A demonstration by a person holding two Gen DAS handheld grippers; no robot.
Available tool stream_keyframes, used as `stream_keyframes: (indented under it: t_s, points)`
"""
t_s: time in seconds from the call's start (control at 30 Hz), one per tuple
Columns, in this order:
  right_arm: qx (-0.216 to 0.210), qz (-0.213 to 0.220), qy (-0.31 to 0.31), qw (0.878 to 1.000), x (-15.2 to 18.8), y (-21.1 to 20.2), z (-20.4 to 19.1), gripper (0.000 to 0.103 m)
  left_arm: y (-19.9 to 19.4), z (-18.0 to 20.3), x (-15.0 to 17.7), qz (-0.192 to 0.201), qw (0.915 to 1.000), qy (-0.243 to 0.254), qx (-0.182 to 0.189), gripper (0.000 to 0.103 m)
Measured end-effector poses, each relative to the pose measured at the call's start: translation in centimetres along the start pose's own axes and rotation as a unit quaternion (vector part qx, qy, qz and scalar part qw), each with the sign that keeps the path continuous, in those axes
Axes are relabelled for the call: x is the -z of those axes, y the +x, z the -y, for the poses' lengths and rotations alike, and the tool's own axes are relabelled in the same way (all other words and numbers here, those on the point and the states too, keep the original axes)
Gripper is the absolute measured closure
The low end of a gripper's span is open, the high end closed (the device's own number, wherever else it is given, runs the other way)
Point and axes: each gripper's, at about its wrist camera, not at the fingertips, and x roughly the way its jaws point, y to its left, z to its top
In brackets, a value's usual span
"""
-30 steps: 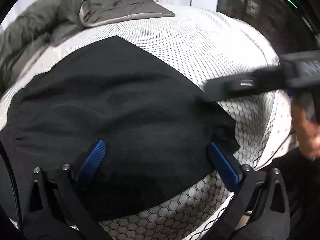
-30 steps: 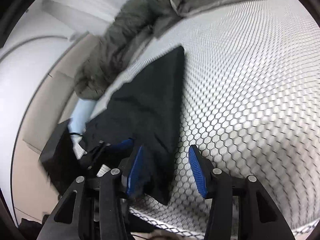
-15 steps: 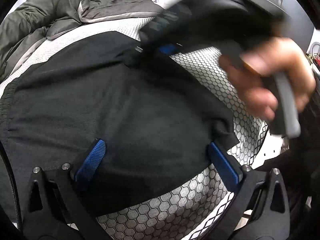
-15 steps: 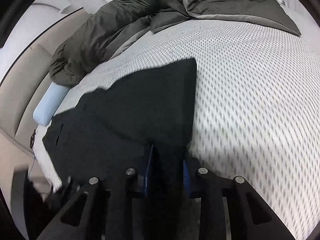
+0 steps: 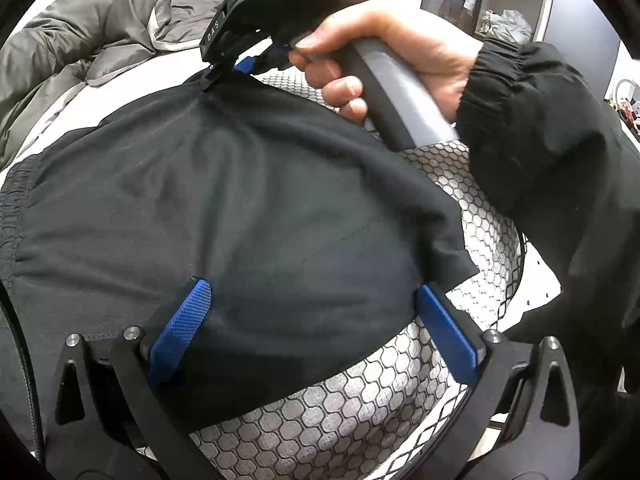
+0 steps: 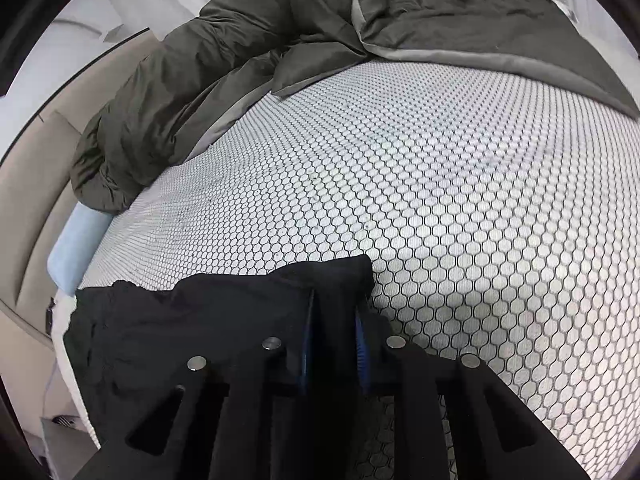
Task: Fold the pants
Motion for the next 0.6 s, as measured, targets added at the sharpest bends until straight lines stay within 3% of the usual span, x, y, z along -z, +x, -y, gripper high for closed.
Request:
stream_keyframes:
  t_s: [0.07,0.13,0.23,0.3,0.43,0.47,0.5,0.53,0.6]
  points:
    - [0.004,-0.004,0.004,1.0,-0.1,-0.5,-0.1,0.08,-0.5,-0.3,-0.2,0.005,0.9999,-0.006,0.011,0.001]
    - [-0.001,-0.007,0.017,1.0,0.8,-2.2,0.2,0.069,-1.5,-0.9,-0.6,0.01,0.9992,-0.026,0.028,0.001]
    - [-0.025,0.004,0.03,0.999,4.4,-5.4,0.5,0.055,-3.8,-3.2,-1.6,0.036,0.9961,-0.068,0.044,0.001]
    - [-0.025,-0.005,0.03,0.999,7.3,-6.8,0.4,0.055,-5.8,-5.6,-2.1,0.064,0.9926,-0.1,0.026,0.001]
    - [-0.069,-0.024,0.035,0.997,10.8,-6.6,-0.4,0.055,-7.8,-11.5,-1.5,0.095,0.9782,-0.183,-0.022,0.001]
    - [-0.075,-0.025,0.029,0.996,11.0,-6.4,-0.7,0.06,-8.2,-13.1,-1.1,0.099,0.9729,-0.206,-0.035,0.001]
    - [-0.072,-0.027,0.021,0.997,11.1,-6.1,-1.0,0.074,-8.3,-14.2,-1.0,0.101,0.9698,-0.219,-0.04,0.001]
    - [-0.059,-0.03,0.01,0.998,11.1,-6.1,-1.3,0.081,-8.4,-15.5,-0.7,0.101,0.9649,-0.238,-0.047,0.001]
    - [-0.025,-0.003,-0.016,1.0,10.3,-6.9,-2.3,0.082,-8.7,-17.4,-0.1,0.1,0.9576,-0.264,-0.054,0.001]
